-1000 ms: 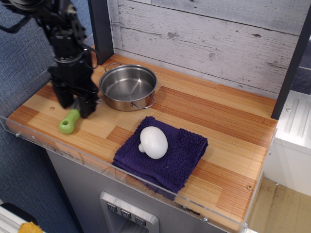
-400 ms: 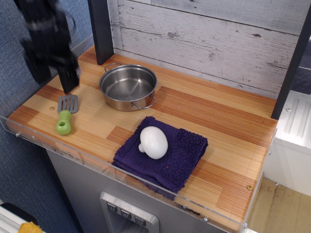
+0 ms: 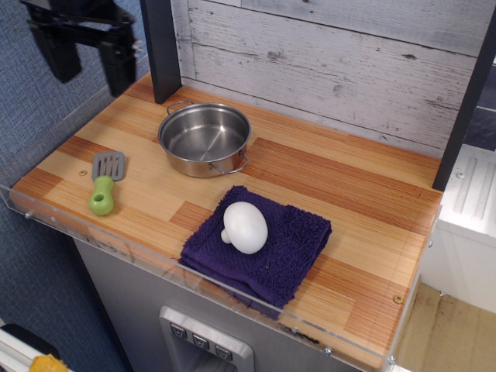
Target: Put the steak knife on the left side of the table.
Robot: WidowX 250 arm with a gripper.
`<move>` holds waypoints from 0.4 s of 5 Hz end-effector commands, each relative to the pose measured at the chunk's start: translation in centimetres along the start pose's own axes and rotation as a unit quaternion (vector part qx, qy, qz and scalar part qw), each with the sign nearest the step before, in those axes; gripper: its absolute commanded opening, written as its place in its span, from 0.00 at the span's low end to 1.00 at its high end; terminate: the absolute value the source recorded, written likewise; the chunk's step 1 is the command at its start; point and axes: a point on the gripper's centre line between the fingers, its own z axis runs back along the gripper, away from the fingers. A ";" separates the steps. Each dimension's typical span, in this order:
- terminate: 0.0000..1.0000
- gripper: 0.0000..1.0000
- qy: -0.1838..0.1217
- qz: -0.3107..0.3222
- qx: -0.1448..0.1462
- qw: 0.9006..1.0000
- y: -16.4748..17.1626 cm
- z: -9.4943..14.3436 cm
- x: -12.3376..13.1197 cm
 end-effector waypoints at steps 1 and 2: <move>0.00 1.00 0.000 0.028 0.031 0.999 -1.2 1.4 0.2; 1.00 1.00 0.000 0.028 0.031 0.999 -1.2 1.4 0.2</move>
